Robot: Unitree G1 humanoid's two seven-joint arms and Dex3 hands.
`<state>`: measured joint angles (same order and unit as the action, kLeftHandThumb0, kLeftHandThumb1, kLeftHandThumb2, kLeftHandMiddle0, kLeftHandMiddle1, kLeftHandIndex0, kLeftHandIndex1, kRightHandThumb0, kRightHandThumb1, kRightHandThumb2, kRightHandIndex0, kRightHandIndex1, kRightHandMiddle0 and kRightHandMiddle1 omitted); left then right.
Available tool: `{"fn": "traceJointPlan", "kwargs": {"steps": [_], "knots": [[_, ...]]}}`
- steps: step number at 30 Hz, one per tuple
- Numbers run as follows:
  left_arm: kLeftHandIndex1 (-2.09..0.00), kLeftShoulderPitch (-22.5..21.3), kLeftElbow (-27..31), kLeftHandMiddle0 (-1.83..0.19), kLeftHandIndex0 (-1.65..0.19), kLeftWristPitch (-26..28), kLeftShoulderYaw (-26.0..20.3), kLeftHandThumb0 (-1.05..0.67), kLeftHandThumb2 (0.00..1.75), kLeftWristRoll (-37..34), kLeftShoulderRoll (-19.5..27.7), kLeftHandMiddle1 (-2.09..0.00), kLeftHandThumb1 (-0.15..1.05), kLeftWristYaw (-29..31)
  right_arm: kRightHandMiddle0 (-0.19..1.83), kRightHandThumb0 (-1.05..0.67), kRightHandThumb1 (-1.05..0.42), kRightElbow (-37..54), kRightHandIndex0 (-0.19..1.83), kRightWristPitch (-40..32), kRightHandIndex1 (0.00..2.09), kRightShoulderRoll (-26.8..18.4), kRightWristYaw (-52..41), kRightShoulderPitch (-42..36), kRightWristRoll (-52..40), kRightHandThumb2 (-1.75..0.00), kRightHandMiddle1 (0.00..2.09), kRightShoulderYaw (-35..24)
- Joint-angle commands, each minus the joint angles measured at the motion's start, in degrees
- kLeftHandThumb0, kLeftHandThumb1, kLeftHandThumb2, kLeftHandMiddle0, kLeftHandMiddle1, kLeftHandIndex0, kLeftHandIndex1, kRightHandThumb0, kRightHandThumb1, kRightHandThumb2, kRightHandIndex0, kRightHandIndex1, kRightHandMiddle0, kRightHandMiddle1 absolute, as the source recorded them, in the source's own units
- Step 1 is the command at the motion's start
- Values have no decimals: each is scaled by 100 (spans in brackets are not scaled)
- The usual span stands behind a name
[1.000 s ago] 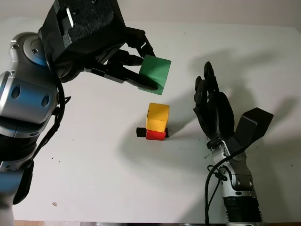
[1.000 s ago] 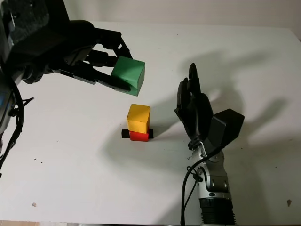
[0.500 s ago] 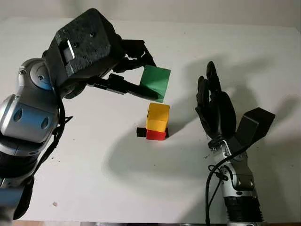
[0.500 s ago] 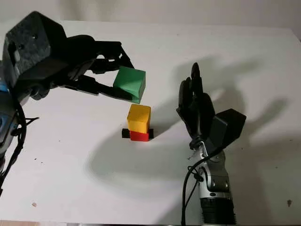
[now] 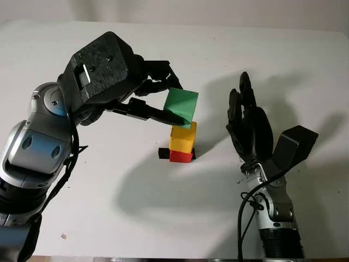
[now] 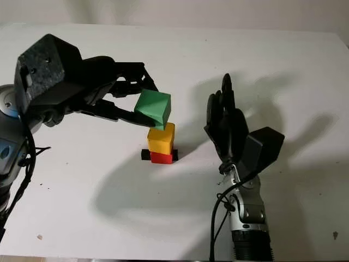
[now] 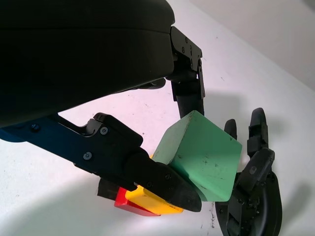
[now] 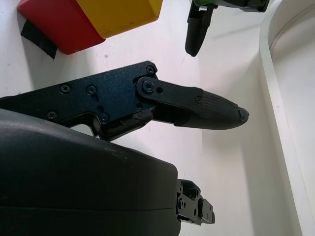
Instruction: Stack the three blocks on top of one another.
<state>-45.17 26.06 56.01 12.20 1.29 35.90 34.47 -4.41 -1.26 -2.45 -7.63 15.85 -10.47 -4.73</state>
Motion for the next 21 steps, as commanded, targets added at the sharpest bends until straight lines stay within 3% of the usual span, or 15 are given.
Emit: {"fn": "traceJointPlan", "kwargs": {"steps": [1,21], "knots": [[-178,41,71,-21,-35,-60,34,-48,6,9,-2,-4,99,-50,-19,-74,-105,152,-19,-40,0,-12,16,-88,19,-62,0,6],[-180,200,41,-21,-30,7,87,-46,6,0,-302,-5,101,-406,-19,-73,-105,137,-19,-9,0,-10,1,-127,32,-62,0,30]]}}
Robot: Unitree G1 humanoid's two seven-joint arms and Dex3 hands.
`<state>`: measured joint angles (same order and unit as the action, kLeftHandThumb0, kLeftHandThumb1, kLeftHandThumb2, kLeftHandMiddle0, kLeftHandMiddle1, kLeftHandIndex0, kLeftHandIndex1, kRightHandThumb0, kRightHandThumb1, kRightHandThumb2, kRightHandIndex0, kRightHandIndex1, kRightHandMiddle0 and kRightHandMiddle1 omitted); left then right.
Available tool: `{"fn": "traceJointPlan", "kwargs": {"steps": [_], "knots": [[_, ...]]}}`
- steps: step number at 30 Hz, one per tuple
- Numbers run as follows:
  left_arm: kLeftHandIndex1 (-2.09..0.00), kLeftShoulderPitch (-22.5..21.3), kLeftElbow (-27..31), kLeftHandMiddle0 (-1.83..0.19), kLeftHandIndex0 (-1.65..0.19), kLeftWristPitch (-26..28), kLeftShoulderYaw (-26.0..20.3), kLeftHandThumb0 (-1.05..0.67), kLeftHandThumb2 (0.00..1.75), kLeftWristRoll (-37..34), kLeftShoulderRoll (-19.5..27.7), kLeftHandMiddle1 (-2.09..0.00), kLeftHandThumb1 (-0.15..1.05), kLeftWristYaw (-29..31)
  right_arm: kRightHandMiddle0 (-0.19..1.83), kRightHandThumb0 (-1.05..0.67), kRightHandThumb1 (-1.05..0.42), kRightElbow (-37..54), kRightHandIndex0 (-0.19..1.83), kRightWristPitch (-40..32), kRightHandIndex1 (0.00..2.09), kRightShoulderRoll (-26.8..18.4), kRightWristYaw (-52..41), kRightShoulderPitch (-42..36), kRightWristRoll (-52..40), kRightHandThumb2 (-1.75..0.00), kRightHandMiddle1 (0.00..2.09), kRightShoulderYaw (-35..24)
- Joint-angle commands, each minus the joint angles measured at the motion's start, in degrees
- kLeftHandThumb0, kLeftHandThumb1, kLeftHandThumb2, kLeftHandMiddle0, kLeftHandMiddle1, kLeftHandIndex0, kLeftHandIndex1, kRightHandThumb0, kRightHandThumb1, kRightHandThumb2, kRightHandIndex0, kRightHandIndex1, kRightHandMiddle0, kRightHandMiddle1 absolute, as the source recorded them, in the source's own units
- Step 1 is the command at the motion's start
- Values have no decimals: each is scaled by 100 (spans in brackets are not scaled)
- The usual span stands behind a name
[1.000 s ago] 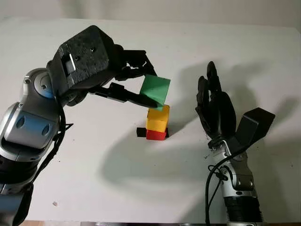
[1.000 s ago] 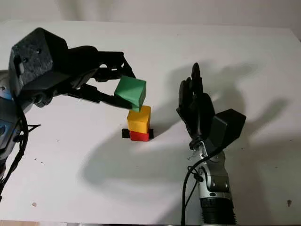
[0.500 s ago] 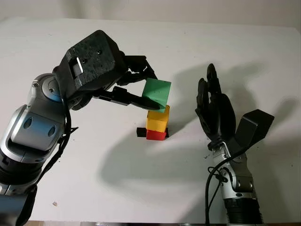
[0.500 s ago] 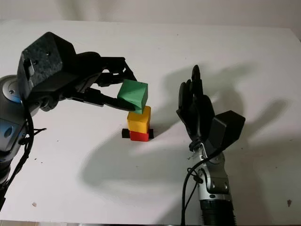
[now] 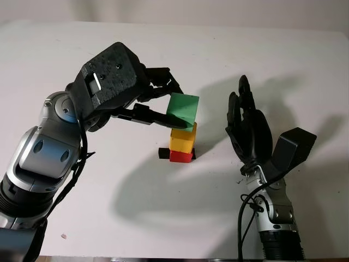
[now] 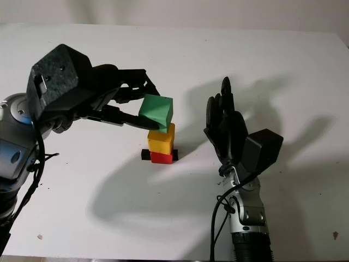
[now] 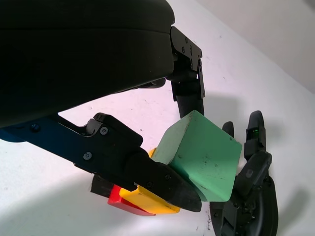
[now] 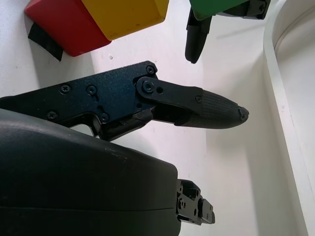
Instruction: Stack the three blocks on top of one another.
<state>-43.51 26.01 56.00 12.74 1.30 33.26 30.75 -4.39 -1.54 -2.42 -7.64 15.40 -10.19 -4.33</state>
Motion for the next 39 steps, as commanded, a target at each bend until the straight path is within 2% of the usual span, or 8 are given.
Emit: {"fn": "traceJointPlan", "kwargs": {"steps": [1,8,13,18,22,39], "knots": [[-180,23,56,-21,-30,44,57,-46,6,9,-45,-5,101,-50,-19,-73,-105,136,-19,17,0,-12,-1,-83,0,-62,0,-11],[-188,-33,51,-21,-29,252,156,-47,5,-15,-70,-5,101,-66,-19,-74,-105,167,-19,-5,0,-10,-8,-103,1,-61,0,-2],[-177,-98,21,-18,-32,479,216,-47,5,-45,-104,-4,100,-72,-19,-73,-105,202,-19,4,0,3,3,-145,13,-62,0,13],[-171,-99,-7,-21,-33,451,327,-47,5,0,-33,-6,100,-63,-19,-73,-105,224,-19,-13,0,17,6,-165,-2,-63,0,9],[-179,-117,-23,-22,-33,482,386,-46,5,29,-14,-6,100,-58,-19,-72,-105,192,-19,30,0,5,-24,-165,0,-63,0,1],[-181,-26,-23,-21,-27,382,404,-42,5,56,28,-5,99,-62,-19,-72,-105,227,-19,2,0,6,-56,-175,-49,-62,0,-26]]}}
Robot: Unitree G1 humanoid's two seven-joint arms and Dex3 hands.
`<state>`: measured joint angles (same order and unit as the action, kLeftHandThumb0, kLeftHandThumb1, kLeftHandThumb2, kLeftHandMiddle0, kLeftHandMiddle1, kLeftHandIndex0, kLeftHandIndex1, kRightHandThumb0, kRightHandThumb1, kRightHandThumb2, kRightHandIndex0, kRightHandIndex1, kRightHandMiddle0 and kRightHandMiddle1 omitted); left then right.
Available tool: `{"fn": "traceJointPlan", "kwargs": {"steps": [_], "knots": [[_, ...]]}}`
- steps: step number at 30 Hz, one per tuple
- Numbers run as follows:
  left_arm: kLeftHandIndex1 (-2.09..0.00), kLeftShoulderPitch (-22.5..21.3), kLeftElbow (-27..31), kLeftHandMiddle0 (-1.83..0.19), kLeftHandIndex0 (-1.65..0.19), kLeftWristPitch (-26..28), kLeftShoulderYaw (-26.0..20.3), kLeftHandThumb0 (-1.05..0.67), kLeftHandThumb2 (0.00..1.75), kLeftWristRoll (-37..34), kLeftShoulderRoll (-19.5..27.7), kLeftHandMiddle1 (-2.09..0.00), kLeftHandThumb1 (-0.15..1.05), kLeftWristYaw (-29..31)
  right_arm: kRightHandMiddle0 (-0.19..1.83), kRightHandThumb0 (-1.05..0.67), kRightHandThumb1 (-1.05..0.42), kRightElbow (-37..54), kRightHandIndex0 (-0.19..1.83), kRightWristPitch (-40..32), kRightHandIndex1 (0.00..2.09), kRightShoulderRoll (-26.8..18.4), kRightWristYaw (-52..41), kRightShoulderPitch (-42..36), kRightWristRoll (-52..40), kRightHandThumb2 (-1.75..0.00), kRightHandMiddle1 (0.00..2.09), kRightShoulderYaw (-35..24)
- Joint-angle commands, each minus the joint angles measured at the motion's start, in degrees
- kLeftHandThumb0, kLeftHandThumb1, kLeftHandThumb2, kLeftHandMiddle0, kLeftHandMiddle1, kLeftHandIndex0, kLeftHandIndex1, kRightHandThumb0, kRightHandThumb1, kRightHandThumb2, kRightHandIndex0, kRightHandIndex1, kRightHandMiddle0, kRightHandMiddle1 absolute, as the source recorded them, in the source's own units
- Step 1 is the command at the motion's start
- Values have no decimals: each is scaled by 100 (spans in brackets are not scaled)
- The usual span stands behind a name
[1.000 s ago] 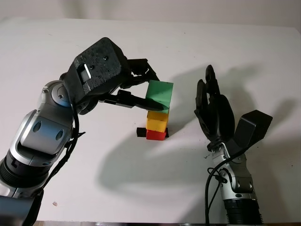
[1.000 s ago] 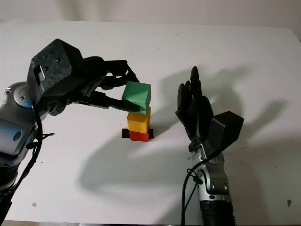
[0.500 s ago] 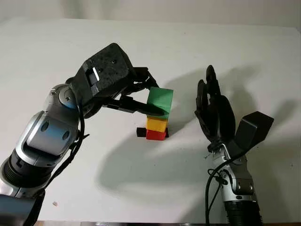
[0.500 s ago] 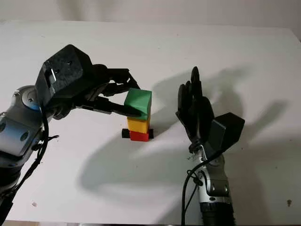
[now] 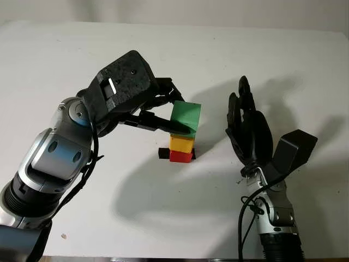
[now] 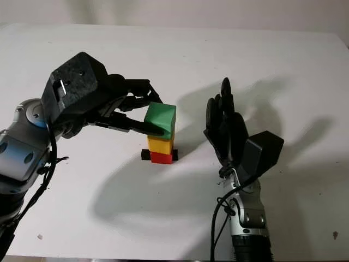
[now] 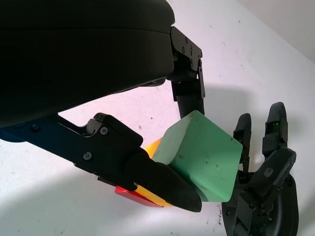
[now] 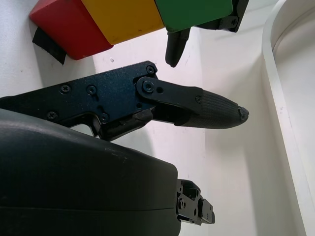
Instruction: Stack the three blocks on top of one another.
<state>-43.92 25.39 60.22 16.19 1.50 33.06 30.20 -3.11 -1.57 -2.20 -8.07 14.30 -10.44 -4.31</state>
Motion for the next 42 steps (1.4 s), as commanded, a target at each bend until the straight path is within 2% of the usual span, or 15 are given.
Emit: {"fn": "traceJointPlan", "kwargs": {"steps": [1,9,16,24,29,36,42], "knots": [[-181,20,38,-21,-27,-74,62,-42,5,43,61,-5,99,-5,-19,-72,-105,94,-19,1,0,-21,-13,-60,-22,-62,0,-28],[-185,86,58,-22,-36,-299,133,-51,5,187,137,-6,95,-4,-19,-73,-105,23,-19,15,0,-50,-44,-21,-26,-62,0,-34],[-178,112,143,-19,-37,-160,94,-64,5,167,123,-4,93,16,-19,-72,-105,23,-19,23,0,-35,-34,-8,-52,-61,0,-63],[-167,86,265,-17,-36,134,84,-66,5,102,210,-4,93,89,-19,-72,-105,29,-19,-6,0,-42,-62,-5,-52,-62,0,-65],[-165,127,309,-17,-36,95,46,-67,5,67,230,-5,93,78,-19,-72,-105,16,-19,25,0,-49,-57,-5,-27,-61,0,-61],[-150,162,338,-14,-23,26,66,-70,5,63,291,-4,93,80,-19,-72,-105,20,-19,19,0,-45,-63,-10,-42,-61,0,-67],[-124,230,295,-5,-6,-66,-34,-68,5,-56,301,-3,93,169,-19,-71,-105,54,-19,-11,0,-55,-94,-28,-42,-61,0,-52]]}}
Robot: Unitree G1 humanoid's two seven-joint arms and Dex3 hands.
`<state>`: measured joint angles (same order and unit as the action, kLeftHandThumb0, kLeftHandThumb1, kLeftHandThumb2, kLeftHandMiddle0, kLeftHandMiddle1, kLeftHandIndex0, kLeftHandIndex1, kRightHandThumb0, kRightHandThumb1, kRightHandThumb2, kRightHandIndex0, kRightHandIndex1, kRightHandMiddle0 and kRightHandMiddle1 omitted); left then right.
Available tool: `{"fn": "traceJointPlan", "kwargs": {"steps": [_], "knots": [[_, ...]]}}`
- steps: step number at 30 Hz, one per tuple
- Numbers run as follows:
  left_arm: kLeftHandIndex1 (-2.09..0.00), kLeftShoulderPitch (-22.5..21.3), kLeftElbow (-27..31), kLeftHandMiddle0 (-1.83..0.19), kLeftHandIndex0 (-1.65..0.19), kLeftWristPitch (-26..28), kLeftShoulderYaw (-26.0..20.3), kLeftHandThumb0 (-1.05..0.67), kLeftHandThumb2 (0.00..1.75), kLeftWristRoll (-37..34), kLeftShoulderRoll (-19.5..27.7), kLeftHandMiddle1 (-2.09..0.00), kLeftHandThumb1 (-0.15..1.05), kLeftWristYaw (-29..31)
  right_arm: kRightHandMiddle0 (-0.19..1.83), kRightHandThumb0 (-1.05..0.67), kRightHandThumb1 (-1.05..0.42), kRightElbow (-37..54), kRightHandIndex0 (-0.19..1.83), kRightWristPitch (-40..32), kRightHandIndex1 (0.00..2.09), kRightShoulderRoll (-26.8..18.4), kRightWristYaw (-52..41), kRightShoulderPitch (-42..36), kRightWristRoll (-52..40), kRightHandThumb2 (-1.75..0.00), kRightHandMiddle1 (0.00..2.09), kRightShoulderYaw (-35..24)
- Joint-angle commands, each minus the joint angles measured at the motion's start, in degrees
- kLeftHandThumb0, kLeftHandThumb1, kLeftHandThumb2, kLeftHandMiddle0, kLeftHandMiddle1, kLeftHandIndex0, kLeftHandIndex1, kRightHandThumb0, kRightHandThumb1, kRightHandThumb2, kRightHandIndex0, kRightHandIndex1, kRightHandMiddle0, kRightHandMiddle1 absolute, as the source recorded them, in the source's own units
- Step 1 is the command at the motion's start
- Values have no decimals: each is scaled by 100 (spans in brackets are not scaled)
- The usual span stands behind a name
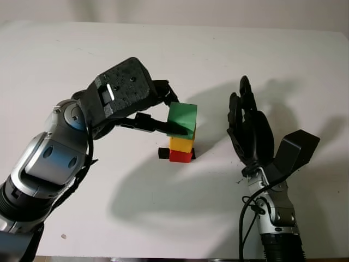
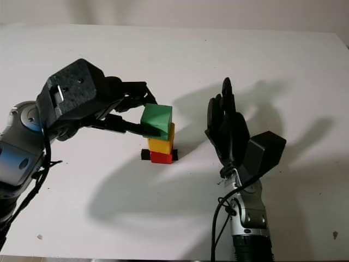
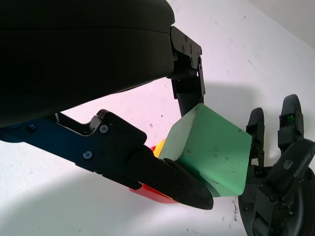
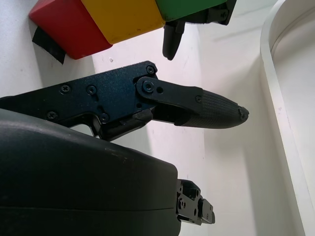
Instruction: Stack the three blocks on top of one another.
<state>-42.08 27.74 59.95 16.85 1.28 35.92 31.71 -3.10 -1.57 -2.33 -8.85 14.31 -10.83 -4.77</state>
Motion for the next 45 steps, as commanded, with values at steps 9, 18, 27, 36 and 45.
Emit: {"fn": "traceJointPlan", "kwargs": {"steps": [9,18,27,36,45], "knots": [[-83,139,-77,1,-4,-582,-88,-70,6,-17,111,-5,94,119,-19,-71,-105,65,-19,-33,0,-33,-11,-36,2,-61,0,-1],[-38,172,-130,7,-8,-839,-79,-72,5,-10,183,-5,94,298,-19,-70,-105,69,-19,-31,0,-21,-6,-39,-17,-62,0,-9],[-5,360,-212,19,14,-1518,-530,-77,6,-366,184,0,96,610,-19,-71,-105,27,-19,-2,0,-33,-40,-27,-52,-60,0,-18],[0,198,-127,19,19,-1075,-1552,-87,5,-1016,172,0,97,524,-19,-70,-105,-58,-19,1,0,-65,-76,45,-42,-61,0,-41],[0,568,155,19,19,-892,-3090,-84,44,-1633,-436,0,104,-531,-19,-69,-105,-115,-19,-41,0,-39,-73,183,-104,-61,0,-83]]}}
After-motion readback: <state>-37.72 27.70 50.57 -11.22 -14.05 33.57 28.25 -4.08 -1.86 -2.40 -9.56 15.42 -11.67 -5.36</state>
